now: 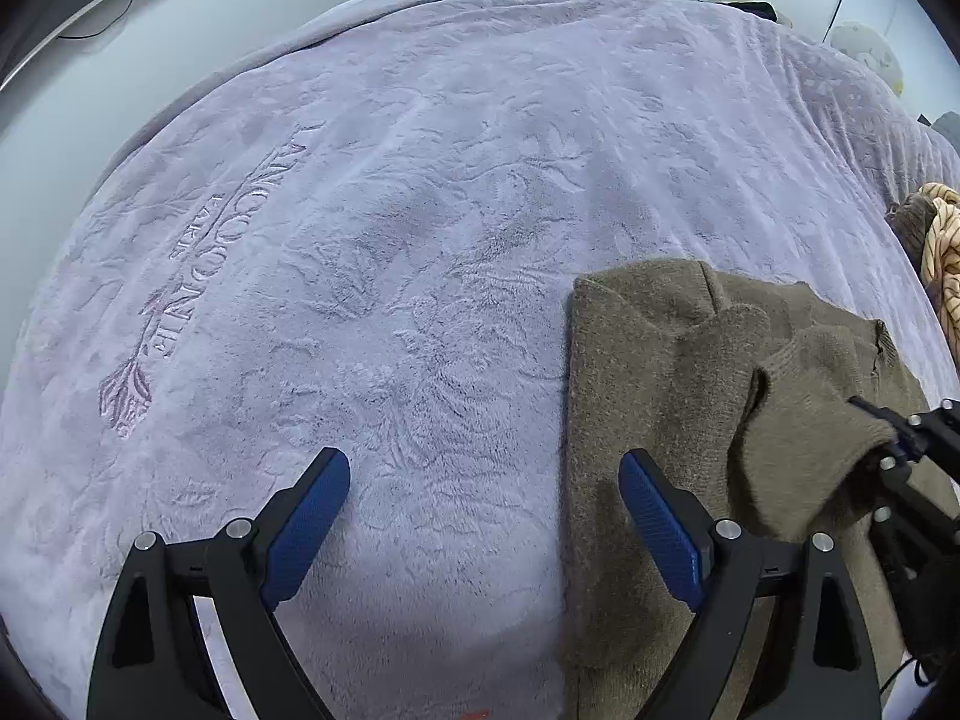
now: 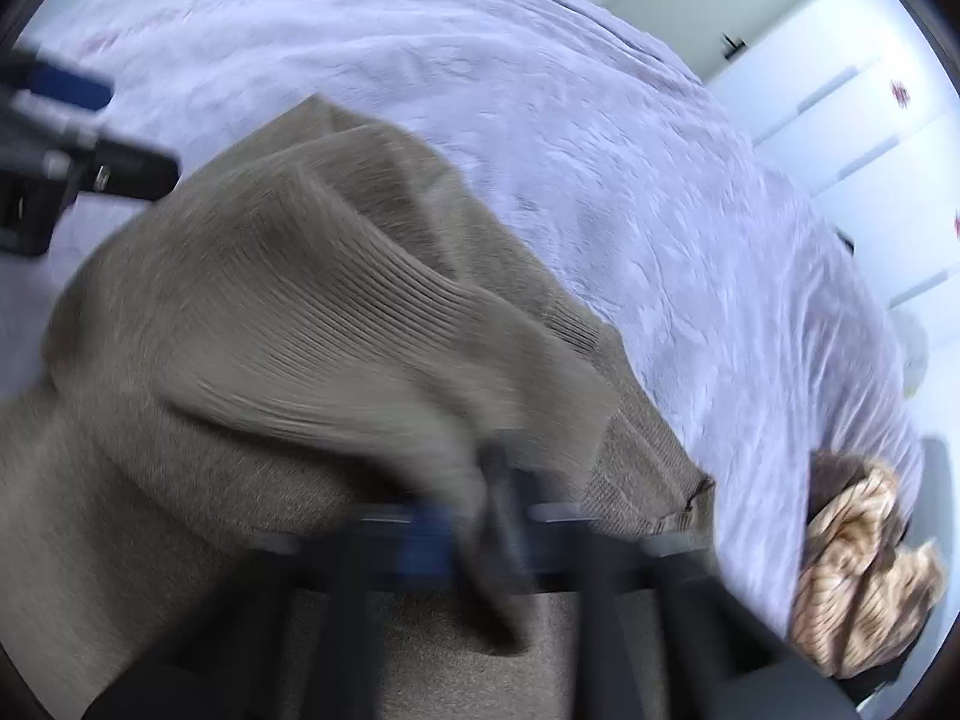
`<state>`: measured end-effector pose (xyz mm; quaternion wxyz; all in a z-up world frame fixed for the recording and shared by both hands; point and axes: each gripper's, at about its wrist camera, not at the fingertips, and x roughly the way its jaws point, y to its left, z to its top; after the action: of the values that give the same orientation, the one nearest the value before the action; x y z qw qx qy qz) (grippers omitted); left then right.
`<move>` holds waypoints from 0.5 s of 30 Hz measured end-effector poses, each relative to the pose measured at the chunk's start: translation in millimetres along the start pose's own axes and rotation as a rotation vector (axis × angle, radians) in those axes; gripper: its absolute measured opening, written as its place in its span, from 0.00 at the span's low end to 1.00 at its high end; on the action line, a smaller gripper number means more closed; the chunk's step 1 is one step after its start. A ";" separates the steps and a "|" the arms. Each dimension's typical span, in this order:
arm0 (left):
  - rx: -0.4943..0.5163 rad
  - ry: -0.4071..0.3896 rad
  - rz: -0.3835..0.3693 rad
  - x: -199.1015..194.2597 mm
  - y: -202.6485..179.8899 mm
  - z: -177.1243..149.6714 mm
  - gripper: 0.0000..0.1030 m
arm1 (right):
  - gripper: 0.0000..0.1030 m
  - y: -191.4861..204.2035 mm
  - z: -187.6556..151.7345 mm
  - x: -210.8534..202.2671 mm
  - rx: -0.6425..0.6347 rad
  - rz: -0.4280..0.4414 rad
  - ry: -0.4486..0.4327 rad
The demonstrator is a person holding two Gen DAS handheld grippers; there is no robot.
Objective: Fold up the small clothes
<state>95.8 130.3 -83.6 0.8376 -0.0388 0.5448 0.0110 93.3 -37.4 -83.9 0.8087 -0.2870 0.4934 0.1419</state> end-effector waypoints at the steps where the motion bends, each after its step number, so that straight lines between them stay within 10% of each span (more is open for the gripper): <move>1: 0.000 -0.001 -0.003 -0.6 -1.7 1.8 0.89 | 0.06 -22.6 -4.9 -9.3 0.125 0.032 -0.026; 9: -0.007 0.027 -0.055 6.8 -2.0 17.4 0.89 | 0.07 -158.9 -163.1 8.6 1.075 0.294 0.074; 15: 0.011 0.033 -0.032 13.6 -9.2 19.6 0.89 | 0.20 -169.6 -216.8 32.0 1.324 0.539 0.082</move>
<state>119.8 122.3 -87.6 0.8288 -0.0430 0.5578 -0.0060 40.0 -305.0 -132.6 0.7309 0.3907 0.5596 -0.0033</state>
